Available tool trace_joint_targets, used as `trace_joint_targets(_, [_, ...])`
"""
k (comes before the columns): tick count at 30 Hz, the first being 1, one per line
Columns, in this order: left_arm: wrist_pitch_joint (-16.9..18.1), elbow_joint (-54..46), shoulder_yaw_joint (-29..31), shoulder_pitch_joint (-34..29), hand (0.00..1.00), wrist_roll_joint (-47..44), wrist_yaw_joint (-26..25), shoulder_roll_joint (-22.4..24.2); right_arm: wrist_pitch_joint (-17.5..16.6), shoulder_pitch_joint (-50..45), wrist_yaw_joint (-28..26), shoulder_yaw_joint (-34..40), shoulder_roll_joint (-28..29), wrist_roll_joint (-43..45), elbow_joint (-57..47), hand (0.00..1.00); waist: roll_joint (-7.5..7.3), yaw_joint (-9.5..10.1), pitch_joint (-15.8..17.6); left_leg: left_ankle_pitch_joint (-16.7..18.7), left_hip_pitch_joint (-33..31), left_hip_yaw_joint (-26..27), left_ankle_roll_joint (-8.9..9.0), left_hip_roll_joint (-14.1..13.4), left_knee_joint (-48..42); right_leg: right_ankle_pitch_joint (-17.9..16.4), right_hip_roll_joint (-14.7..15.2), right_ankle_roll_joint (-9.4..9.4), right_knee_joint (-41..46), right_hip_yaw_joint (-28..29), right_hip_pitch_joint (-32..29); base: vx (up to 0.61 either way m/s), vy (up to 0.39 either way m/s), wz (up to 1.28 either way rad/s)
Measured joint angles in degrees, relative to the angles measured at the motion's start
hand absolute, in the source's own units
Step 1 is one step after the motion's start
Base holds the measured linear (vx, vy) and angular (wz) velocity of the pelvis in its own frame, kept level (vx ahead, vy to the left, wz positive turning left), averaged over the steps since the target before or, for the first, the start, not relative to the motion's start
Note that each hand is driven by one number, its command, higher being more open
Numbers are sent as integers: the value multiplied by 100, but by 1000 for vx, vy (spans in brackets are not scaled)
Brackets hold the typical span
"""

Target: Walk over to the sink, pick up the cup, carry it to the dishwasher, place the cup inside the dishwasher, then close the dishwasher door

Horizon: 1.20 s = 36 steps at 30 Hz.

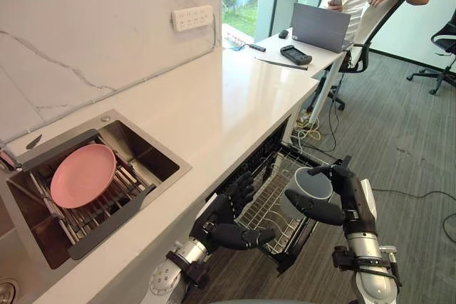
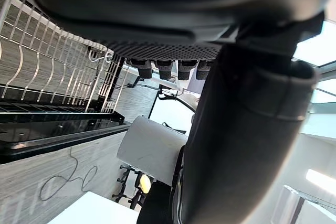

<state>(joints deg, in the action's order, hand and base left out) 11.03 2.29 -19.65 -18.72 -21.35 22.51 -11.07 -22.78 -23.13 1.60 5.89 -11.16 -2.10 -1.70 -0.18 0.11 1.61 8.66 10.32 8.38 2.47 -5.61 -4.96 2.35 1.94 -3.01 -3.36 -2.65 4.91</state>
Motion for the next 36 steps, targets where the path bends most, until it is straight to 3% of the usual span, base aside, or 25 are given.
trace_joint_targets(6, [-97,644,1,-147,100,71,-267,-169,8,139,-222,-65,-284,3,377,0,-39,15,-20,-1,-35,-127,6,14,-3,65,35,-19,-71,-124,71,-44,3,11])
trace_joint_targets(9, [-122,1143,0,-216,100,67,-460,-297,126,596,-291,-198,-545,-10,1090,0,-69,66,34,-47,-163,-202,46,29,-69,-30,152,-56,42,-263,-29,-81,17,19])
trace_joint_targets(12, [-93,1559,17,107,100,53,-663,-430,276,1387,-241,-270,-772,-28,1720,0,-80,108,320,-95,-606,-318,37,90,-322,-188,304,-7,535,-513,-537,-131,8,19])
trace_joint_targets(14, [-54,1901,24,506,100,48,-856,-492,390,2038,-167,-326,-996,-35,2116,0,-70,303,655,-143,-891,-288,35,121,-453,-165,476,-3,753,-895,-855,-214,2,-6])
trace_joint_targets(16, [3,2180,55,690,100,32,-1014,-525,445,2441,-82,-431,-1118,-36,2456,0,-71,341,845,-189,-1033,-320,40,130,-473,-84,505,-19,749,-985,-945,-101,-13,4])
trace_joint_targets(22, [249,2963,68,726,100,5,-1352,-342,512,2714,73,-514,-1369,-42,3111,0,95,338,1089,-205,-1067,-368,48,183,-393,22,541,-75,734,-1006,-967,47,8,2])
trace_joint_targets(28, [560,3621,139,847,100,24,-1389,-231,512,3046,52,-525,-1663,-211,3626,0,165,282,1308,-245,-1158,-439,-12,314,-419,68,659,-155,736,-1043,-1001,-25,27,7])
trace_joint_targets(36, [708,4265,373,1118,100,-140,-1398,-106,500,3771,-32,-848,-1843,-529,4424,0,264,295,1685,-394,-1498,-628,-79,455,-473,288,786,-175,550,-1221,-1127,-77,24,13])
